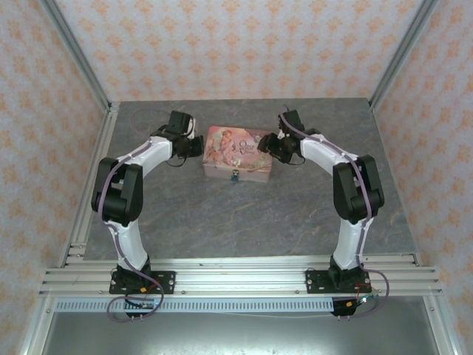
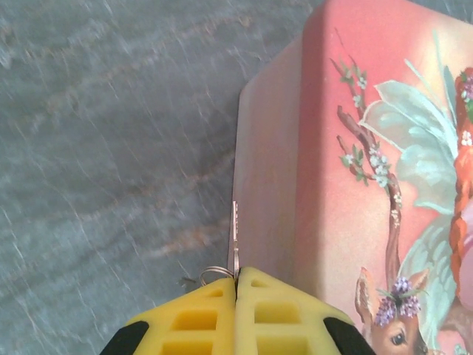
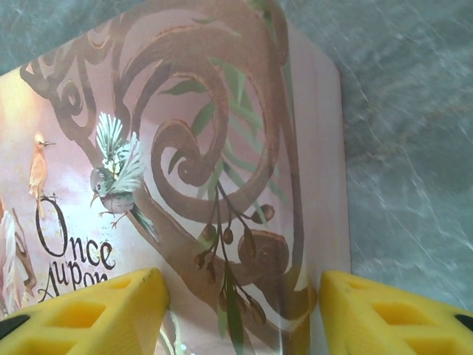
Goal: Unlock a padlock with a key
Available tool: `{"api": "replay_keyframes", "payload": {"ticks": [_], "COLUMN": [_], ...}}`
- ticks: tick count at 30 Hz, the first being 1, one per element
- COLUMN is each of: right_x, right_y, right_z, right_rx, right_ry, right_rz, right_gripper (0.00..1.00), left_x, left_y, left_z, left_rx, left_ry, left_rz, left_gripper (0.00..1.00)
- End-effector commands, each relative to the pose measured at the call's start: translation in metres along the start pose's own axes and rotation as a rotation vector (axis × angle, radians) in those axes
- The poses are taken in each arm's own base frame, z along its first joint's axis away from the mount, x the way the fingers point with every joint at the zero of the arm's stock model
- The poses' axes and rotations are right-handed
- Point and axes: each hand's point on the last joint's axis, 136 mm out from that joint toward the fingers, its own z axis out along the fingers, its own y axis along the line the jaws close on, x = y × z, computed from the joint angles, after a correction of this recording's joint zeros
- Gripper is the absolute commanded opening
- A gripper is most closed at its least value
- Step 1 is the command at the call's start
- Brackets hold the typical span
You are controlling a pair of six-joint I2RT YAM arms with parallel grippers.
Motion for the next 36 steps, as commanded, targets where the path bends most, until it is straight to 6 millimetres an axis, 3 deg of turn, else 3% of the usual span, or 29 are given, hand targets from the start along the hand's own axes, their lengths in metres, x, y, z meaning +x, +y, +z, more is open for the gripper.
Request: {"api": "replay_keyframes", "payload": {"ticks": [1,9,12,16,22,26,30,36], "right_x": [0.034,0.019,0.032,0.067,0.122,0.147,0.165,0.178], "right_y": [-0.026,-0.018,-0.018,-0.015,-0.023,-0.015,-0.001,0.022], "right_z": [-0.005,-0.079,-0.101,-0.120,-0.121,-0.112,-0.093,-0.054], "right_rx": [0.130,0.161,0.169,0.196,0.204,0.143,0.118,0.097], "right_ry": [0.058,-0.127,-0.178,-0.229,-0.230,-0.248,-0.219,-0.160], "right_rz": [-0.010,-0.055,-0.086,-0.169,-0.180,-0.160,-0.170,-0.214], "right_gripper": [0.62,0.64,0.64,0.64,0.62,0.58,0.56,0.56], "left_x": [0.015,0.035,0.043,0.059,0.089,0.106,0.124,0.151], "left_y": [-0.027,-0.008,0.000,0.014,0.015,0.009,-0.021,-0.064], "left_z": [-0.010,-0.040,-0.055,-0.081,-0.114,-0.134,-0.157,-0.182], "left_rx": [0.074,0.024,0.042,0.037,0.052,0.112,0.297,0.528], "left_ry": [-0.003,0.010,0.006,0.000,-0.026,-0.066,-0.093,-0.082], "left_rz": [0.014,0.049,0.026,0.030,0.058,0.046,0.068,0.141], "left_gripper": [0.00,0.00,0.00,0.00,0.00,0.00,0.00,0.00]}}
